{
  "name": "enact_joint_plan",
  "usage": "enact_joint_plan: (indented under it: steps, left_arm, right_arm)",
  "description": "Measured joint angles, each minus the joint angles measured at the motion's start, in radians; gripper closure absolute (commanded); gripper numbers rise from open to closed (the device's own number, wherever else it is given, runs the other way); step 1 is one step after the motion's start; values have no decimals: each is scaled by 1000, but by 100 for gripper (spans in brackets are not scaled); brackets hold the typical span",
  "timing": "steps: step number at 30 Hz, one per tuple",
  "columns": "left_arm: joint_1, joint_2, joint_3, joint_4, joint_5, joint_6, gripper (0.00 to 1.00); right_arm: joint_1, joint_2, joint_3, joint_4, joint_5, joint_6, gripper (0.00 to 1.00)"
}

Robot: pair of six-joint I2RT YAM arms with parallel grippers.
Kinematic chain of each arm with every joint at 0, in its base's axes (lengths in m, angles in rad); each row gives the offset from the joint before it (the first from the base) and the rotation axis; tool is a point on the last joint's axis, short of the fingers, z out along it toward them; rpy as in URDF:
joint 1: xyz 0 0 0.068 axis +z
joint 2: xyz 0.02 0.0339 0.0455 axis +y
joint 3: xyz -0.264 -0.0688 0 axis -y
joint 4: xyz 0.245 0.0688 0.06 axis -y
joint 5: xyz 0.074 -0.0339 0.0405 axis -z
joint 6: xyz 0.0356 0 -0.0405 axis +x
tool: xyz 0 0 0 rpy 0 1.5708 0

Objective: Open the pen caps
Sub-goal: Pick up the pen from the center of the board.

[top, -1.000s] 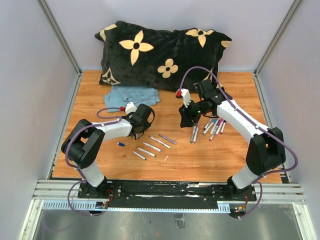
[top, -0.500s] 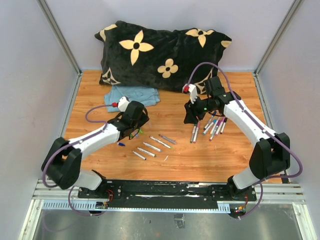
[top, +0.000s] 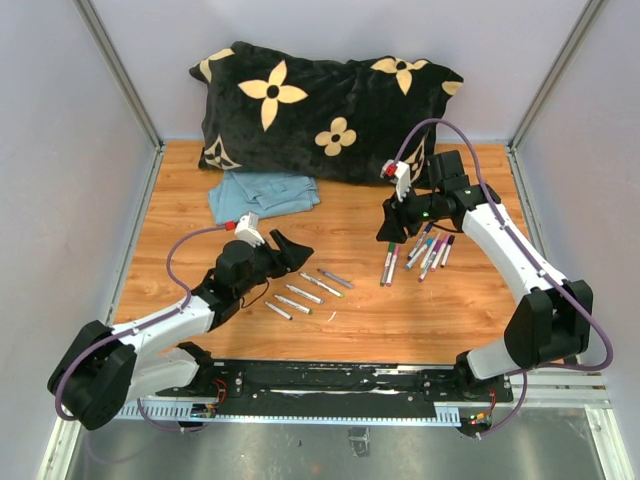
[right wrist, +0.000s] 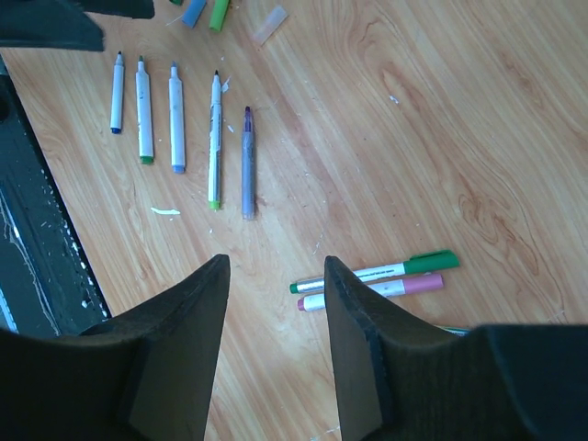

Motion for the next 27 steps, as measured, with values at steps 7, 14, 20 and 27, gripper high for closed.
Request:
enact_joint_plan:
  steps: [7, 14, 20, 27]
  left_arm:
    - [-24, -3, -34, 238, 186, 45, 21]
    - [-169, 102, 21, 294, 180, 101, 25]
    - [-286, 303, 163, 235, 71, 128, 37]
    - [-397, 562, 480, 0, -113, 163, 65]
  right_arm:
    - [-33, -15, -6, 5, -26, 1, 53]
    - [-69, -15, -7, 7, -29, 1, 52]
    - [-117, -15, -8, 7, -13, 2, 52]
    - [-215, -15, -8, 10, 3, 18, 52]
